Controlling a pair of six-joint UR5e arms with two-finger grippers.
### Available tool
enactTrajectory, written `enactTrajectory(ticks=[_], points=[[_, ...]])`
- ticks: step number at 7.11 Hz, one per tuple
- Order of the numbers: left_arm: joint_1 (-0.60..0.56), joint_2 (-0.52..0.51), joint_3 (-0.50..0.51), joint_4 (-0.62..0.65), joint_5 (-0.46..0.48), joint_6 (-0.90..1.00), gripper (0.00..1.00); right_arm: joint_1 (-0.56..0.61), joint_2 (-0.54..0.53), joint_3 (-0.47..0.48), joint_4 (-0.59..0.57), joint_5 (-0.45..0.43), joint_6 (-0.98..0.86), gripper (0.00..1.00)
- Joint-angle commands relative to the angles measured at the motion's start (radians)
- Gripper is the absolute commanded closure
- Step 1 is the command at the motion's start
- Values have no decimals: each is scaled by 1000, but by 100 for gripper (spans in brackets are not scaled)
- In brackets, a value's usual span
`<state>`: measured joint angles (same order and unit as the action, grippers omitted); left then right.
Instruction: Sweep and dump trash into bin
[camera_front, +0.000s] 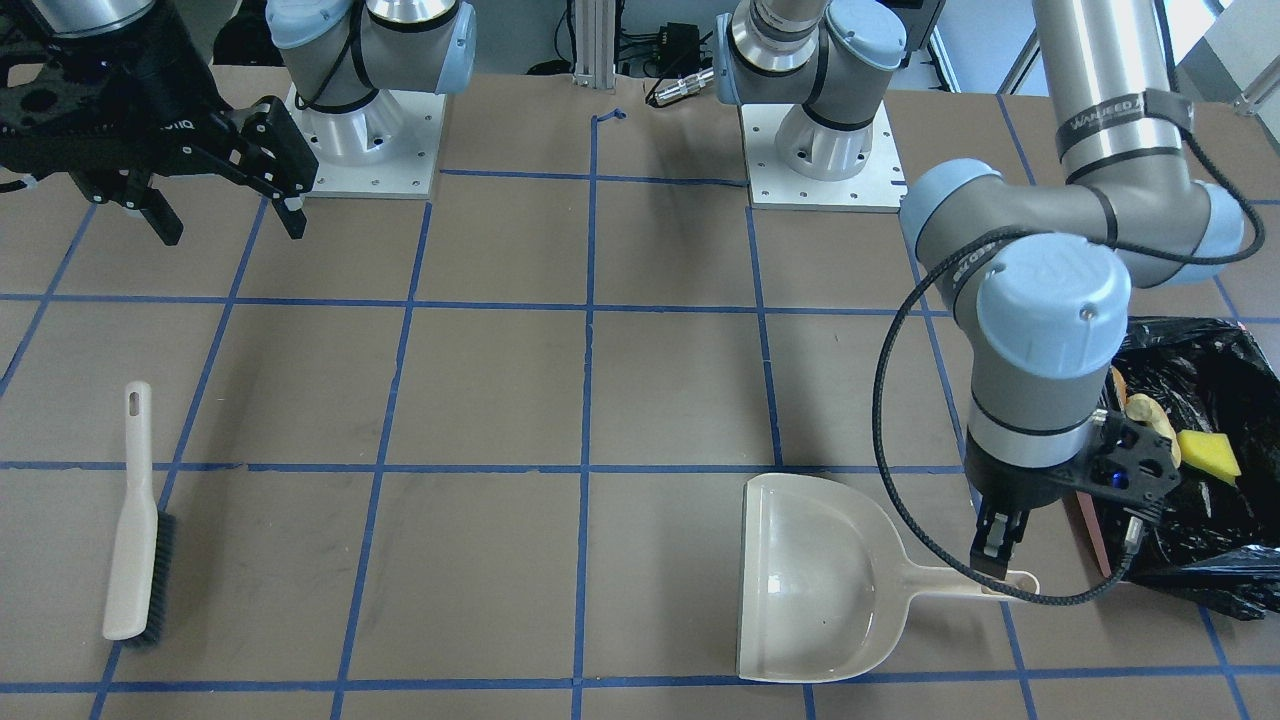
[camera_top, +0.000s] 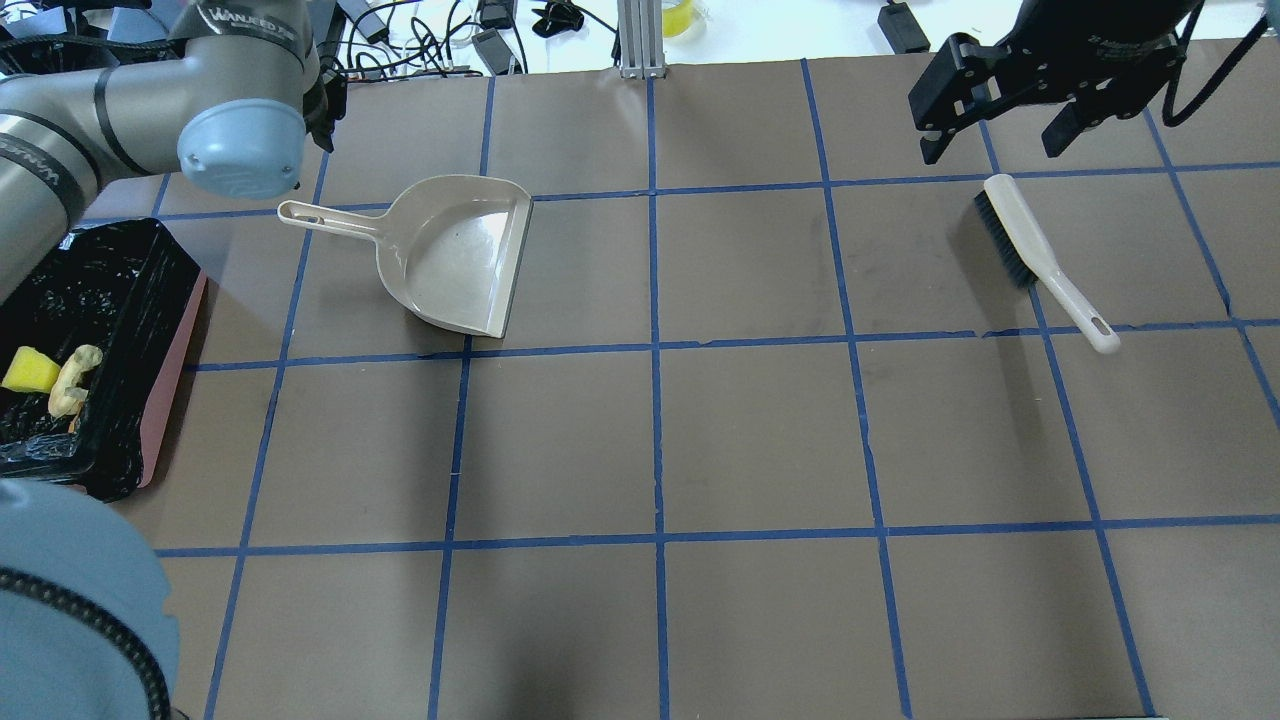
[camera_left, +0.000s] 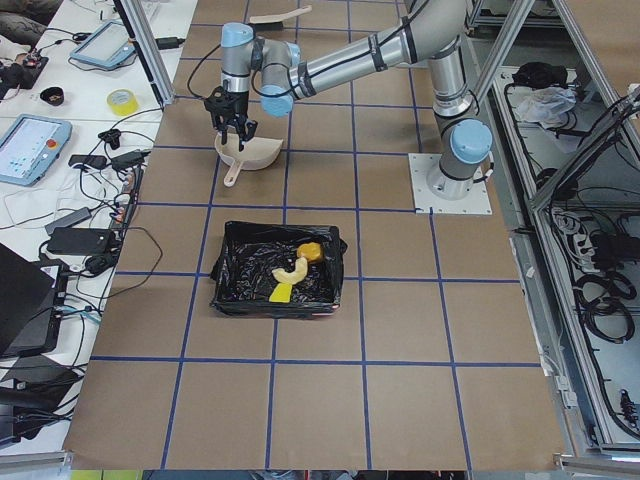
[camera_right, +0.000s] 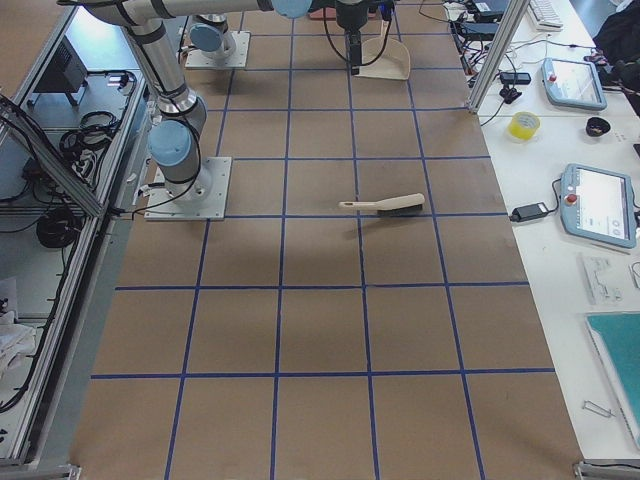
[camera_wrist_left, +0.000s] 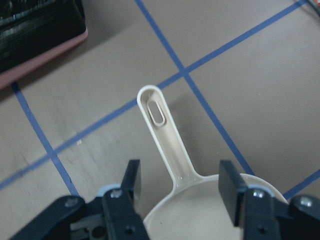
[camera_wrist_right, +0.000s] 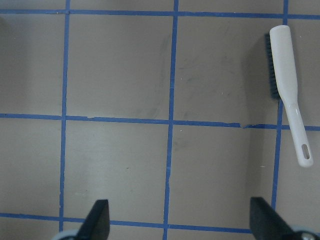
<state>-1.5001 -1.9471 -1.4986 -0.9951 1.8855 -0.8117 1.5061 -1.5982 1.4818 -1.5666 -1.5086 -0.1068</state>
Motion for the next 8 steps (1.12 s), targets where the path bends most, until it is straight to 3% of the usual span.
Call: enactTrajectory(ticks=[1, 3, 4, 5, 6, 8], points=[[36, 81, 38, -14, 7, 610, 0, 0, 1, 0, -1, 1, 10, 0], [55, 120, 46, -220, -55, 658, 0, 0, 1, 2, -1, -2, 4, 0], [78, 144, 46, -306, -270, 658, 0, 0, 0, 2, -3, -4, 1, 0], [80, 170, 26, -324, -332, 675, 0, 0, 0, 2, -3, -5, -1, 0], [87, 190, 23, -417, -224, 677, 0, 0, -2, 2, -1, -7, -2, 0], [54, 255, 23, -520, -216, 674, 0, -1, 0, 2, -1, -12, -4, 0]])
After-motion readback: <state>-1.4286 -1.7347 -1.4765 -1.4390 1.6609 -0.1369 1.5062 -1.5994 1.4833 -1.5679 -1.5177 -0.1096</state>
